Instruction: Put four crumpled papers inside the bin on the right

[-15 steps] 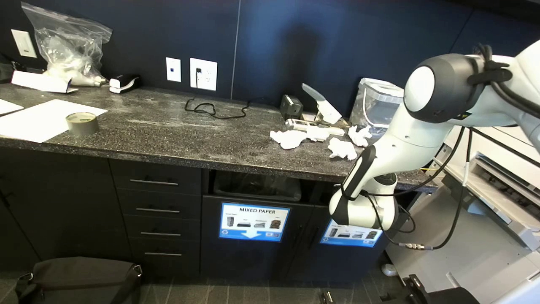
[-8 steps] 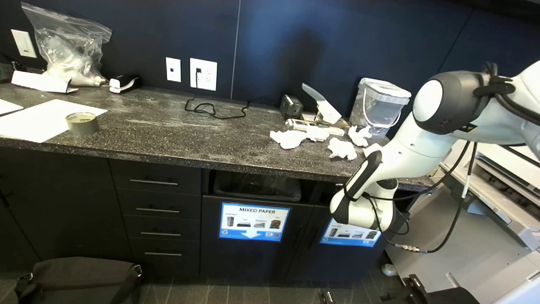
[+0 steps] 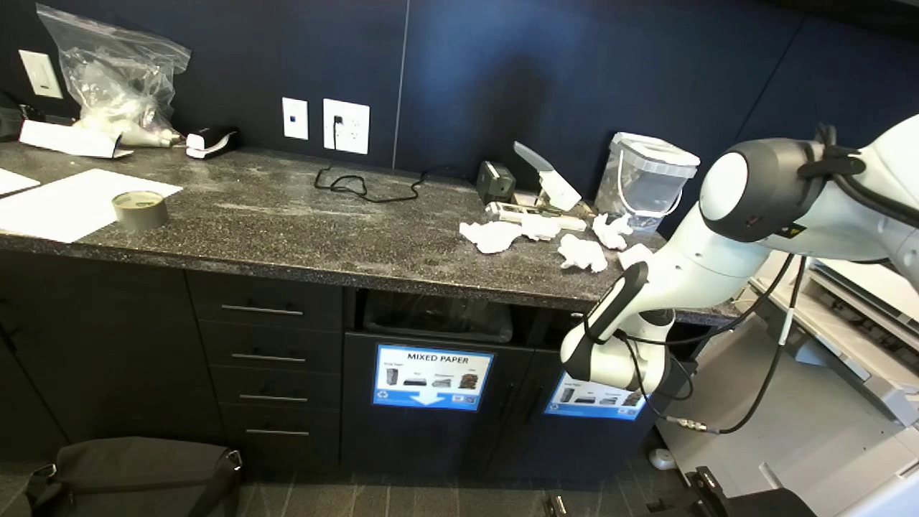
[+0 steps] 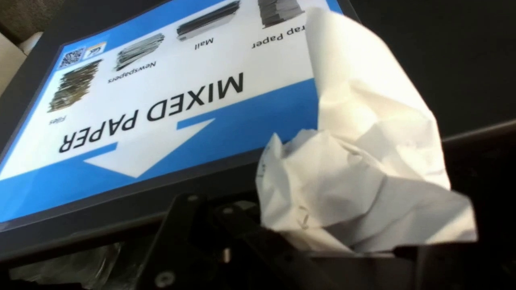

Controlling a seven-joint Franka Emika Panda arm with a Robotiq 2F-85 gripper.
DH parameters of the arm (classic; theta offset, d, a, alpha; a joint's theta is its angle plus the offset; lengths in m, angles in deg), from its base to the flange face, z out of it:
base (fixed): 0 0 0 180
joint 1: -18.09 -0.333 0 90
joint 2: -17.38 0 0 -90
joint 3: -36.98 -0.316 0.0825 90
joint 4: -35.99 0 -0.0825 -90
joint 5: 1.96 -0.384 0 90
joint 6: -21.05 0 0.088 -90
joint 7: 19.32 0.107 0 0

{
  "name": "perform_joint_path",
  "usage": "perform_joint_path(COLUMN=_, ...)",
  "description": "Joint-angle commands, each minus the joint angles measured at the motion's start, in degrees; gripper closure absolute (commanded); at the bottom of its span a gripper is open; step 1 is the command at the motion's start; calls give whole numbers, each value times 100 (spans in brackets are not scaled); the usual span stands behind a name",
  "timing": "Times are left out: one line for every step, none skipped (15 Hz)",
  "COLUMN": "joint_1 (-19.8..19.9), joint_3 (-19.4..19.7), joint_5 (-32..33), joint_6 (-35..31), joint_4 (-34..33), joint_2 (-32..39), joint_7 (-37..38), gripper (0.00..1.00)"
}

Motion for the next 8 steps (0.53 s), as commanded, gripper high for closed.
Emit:
perform_joint_path(joint_1=114, joint_3=-80, joint_5=125, joint_6=-173, joint_4=-662, joint_2=311, joint_7=-40, gripper=87)
perform_joint_path(joint_1=110, joint_3=-75, joint_5=120, joint_6=-183, joint_4=-676, joint_2=298, joint_7=-43, gripper=87)
perform_joint_path(joint_1=115, joint_3=-77, joint_5=126, joint_6=-190, joint_4=-698, joint_2=293, joint_7=-48, gripper=87)
perform_joint_path(joint_1=81, joint_3=-56, joint_5=98, joint_6=-223, joint_4=-705, joint_2=282, joint_7=-54, gripper=87)
perform_joint_path(joint_1=97, joint_3=-67, joint_5=117, joint_6=-241, joint_4=-730, joint_2=289, joint_7=-52, gripper=87)
perform_joint_path(joint_1=111, joint_3=-74, joint_5=124, joint_6=-255, joint_4=-743, joint_2=298, joint_7=-46, gripper=87)
perform_joint_path(joint_1=110, joint_3=-77, joint_5=122, joint_6=-265, joint_4=-768, joint_2=318, joint_7=-41, gripper=87)
perform_joint_path(joint_1=101, joint_3=-75, joint_5=114, joint_6=-281, joint_4=-790, joint_2=341, joint_7=-39, gripper=87)
